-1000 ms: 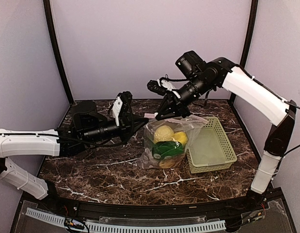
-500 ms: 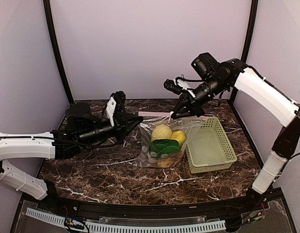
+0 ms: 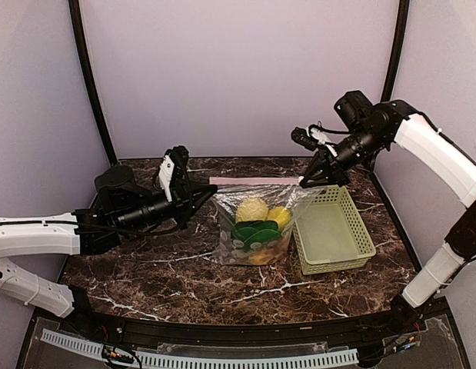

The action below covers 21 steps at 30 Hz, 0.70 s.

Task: Place the food in the zip-top bag and seal the zipper
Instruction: Zip the zipper on the zipper food storage bag.

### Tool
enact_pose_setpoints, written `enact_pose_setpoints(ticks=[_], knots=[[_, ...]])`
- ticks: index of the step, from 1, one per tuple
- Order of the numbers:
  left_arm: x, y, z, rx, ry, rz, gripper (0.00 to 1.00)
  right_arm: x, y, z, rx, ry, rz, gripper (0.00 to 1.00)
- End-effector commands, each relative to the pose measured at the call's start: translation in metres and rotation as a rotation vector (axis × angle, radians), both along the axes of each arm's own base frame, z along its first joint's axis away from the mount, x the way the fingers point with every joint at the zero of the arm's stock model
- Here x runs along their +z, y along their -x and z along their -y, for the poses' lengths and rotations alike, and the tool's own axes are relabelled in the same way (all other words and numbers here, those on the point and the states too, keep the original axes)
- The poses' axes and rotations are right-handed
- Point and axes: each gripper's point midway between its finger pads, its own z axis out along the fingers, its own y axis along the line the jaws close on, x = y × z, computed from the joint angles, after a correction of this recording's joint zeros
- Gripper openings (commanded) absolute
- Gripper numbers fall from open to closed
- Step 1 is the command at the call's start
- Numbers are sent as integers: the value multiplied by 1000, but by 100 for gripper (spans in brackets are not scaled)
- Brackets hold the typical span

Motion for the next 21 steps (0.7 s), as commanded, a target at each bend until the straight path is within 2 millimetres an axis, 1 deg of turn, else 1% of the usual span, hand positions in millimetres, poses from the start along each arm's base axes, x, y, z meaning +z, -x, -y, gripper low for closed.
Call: enact_pose_setpoints(ticks=[1,12,21], knots=[[11,-11,-25,101,25,23,1,-14,-7,43,-116,126,4,1],[7,-16,-31,120,26,15,1,-25,-8,58,-141,145,-18,1],[7,-18,-33,127,25,15,1,-27,-9,64,-152,146,-22,1]])
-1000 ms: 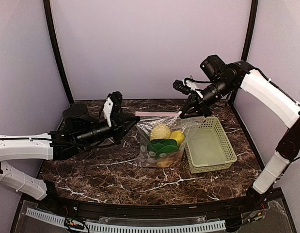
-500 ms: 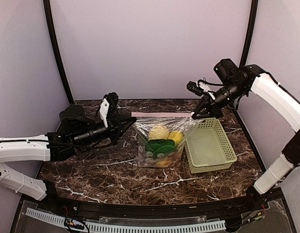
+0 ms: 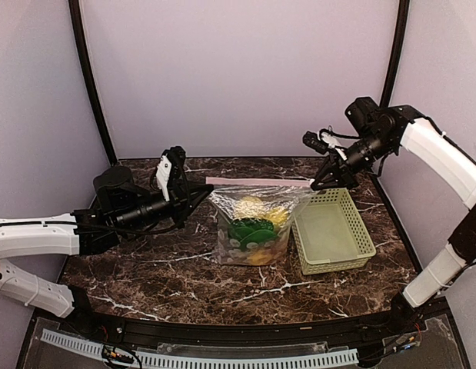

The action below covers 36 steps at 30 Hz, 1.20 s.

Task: Place the food in the zip-top bag and seal the zipper
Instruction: Zip the zipper on the zipper food storage bag, then place the zipper food storage bag at the center of the board.

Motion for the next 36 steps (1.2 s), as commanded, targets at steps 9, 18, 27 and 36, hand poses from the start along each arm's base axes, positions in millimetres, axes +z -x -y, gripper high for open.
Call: enact_pose_setpoints(ticks=[9,18,27,36], knots=[[18,-33,-22,148,41,29,1,6,-27,14,-63,42,15,2],[70,-103,-26,231,116,154,1,71,-100,-30,-49,-70,168,2],[44,-65,-29,81,89,104,3,52,-52,-51,73,-71,197,5],[-15,14,-66,-40,1,-83,59,-12,56,-45,220,-10,-19,43]])
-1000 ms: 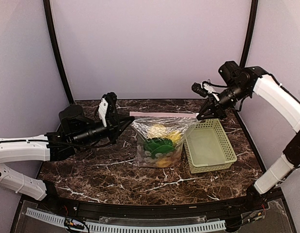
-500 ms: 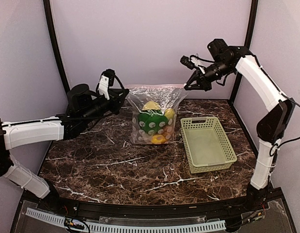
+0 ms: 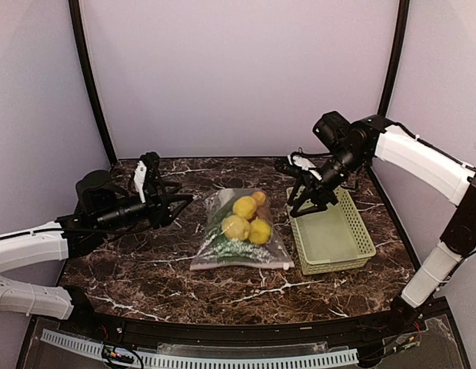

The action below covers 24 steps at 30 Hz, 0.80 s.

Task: Place the food in the zip-top bag and seal the zipper
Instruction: Place the zipper food storage bag at the center of the board, then reset both arms

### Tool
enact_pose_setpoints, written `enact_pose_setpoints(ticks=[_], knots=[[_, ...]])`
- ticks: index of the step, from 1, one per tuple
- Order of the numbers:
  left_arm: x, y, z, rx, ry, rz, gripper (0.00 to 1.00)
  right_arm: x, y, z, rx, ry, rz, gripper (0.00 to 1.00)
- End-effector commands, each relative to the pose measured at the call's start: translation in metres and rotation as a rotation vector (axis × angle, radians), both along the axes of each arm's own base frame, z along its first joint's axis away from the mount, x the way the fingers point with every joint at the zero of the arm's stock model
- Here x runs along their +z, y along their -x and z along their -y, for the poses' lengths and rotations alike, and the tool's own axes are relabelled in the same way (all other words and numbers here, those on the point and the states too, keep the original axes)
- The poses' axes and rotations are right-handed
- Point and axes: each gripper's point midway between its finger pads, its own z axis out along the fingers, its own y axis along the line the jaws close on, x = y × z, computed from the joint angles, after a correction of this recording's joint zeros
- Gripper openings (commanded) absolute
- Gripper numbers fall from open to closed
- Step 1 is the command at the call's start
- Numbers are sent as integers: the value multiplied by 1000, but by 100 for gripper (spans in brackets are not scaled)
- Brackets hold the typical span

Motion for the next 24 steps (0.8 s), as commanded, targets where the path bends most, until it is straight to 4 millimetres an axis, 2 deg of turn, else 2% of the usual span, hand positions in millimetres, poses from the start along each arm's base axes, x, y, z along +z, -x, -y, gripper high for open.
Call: enact_pose_setpoints(ticks=[1,2,3,4,6,7,8,9,10,11,12,15,18,24], knots=[[6,34,-21,-26,-27,-51,65,22,34,15,26,-31,51,47],[14,36,-30,6,-31,-43,70,30,31,21,-5,-40,101,52],[18,28,-41,86,-39,-35,72,39,23,26,-61,-53,152,59],[26,27,-48,117,-50,-19,75,48,13,32,-118,-71,201,69],[32,11,-63,242,-91,-10,77,71,-12,47,-251,-128,281,87],[45,1,-75,333,-92,3,78,84,-27,56,-339,-161,321,97],[35,-11,-85,421,-147,-32,79,94,-44,69,-432,-182,354,98],[51,-16,-91,467,-132,-29,79,102,-56,77,-502,-205,375,99],[40,-24,-99,535,-186,-64,81,109,-72,92,-597,-224,399,99],[54,-28,-103,567,-178,-55,84,114,-84,103,-674,-240,418,99],[48,-35,-111,632,-220,-74,89,118,-94,113,-729,-260,435,99],[58,-45,-121,719,-238,-91,92,117,-120,135,-880,-283,456,99],[59,-48,-126,759,-251,-91,93,112,-133,140,-957,-285,427,99],[54,-51,-122,747,-262,-83,93,96,-136,139,-984,-310,402,99]])
